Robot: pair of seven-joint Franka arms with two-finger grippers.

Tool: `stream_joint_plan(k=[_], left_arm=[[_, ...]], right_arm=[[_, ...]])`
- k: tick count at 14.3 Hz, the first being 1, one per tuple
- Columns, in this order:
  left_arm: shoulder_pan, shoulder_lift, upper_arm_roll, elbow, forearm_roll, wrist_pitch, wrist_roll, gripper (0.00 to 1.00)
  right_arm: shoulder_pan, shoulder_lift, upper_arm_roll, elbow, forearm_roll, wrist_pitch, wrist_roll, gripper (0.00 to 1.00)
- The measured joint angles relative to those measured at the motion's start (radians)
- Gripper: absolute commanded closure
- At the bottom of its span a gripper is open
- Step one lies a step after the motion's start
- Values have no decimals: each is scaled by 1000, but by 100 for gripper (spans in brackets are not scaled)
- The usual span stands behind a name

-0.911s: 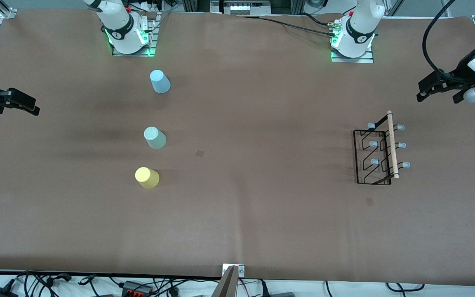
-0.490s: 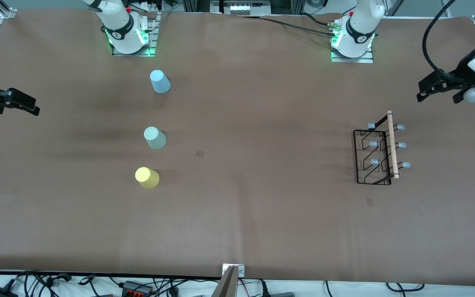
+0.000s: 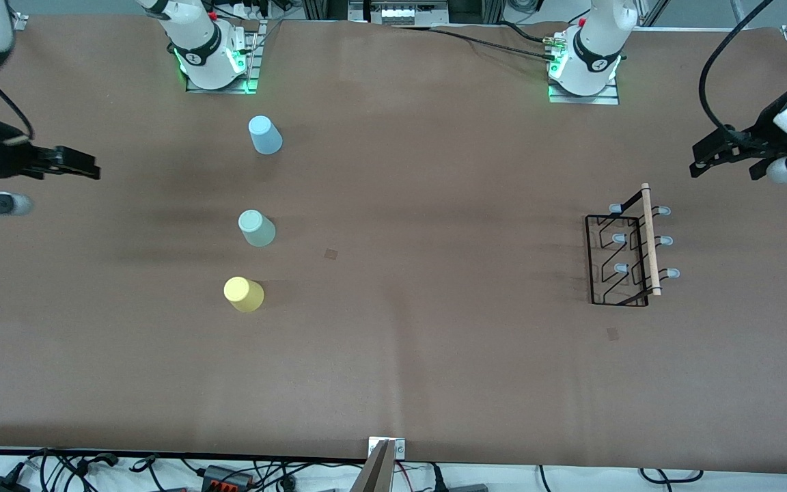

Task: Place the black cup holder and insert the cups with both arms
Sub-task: 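Reach the right gripper to the teal cup while the left gripper reaches the holder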

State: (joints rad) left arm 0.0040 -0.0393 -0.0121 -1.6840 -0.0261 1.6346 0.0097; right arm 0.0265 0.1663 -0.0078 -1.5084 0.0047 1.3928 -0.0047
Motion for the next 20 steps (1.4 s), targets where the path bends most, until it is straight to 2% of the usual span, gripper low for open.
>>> stream_joint_plan(k=[2, 3, 4, 8, 11, 13, 16, 20], left_arm=[[0, 13, 0, 3, 0, -18, 0, 0], [0, 19, 0, 7, 0, -18, 0, 0], [1, 31, 2, 19, 0, -18, 0, 0], [33, 130, 11, 81, 0, -18, 8, 0], [54, 176, 12, 100, 0, -18, 31, 0], [56, 182, 12, 102, 0, -5, 34, 0], [57, 192, 12, 81, 0, 72, 36, 0], [56, 183, 4, -34, 0, 233, 38, 0]], right_arm=[[22, 7, 1, -27, 0, 10, 0, 0], [30, -6, 1, -67, 0, 70, 1, 0], [35, -30, 1, -131, 0, 152, 1, 0], [46, -159, 1, -508, 2, 537, 50, 0], [109, -162, 3, -676, 3, 793, 180, 0], [171, -117, 5, -715, 3, 914, 297, 0], [227, -16, 7, -713, 3, 1021, 373, 0], [231, 36, 5, -690, 3, 1053, 377, 0]])
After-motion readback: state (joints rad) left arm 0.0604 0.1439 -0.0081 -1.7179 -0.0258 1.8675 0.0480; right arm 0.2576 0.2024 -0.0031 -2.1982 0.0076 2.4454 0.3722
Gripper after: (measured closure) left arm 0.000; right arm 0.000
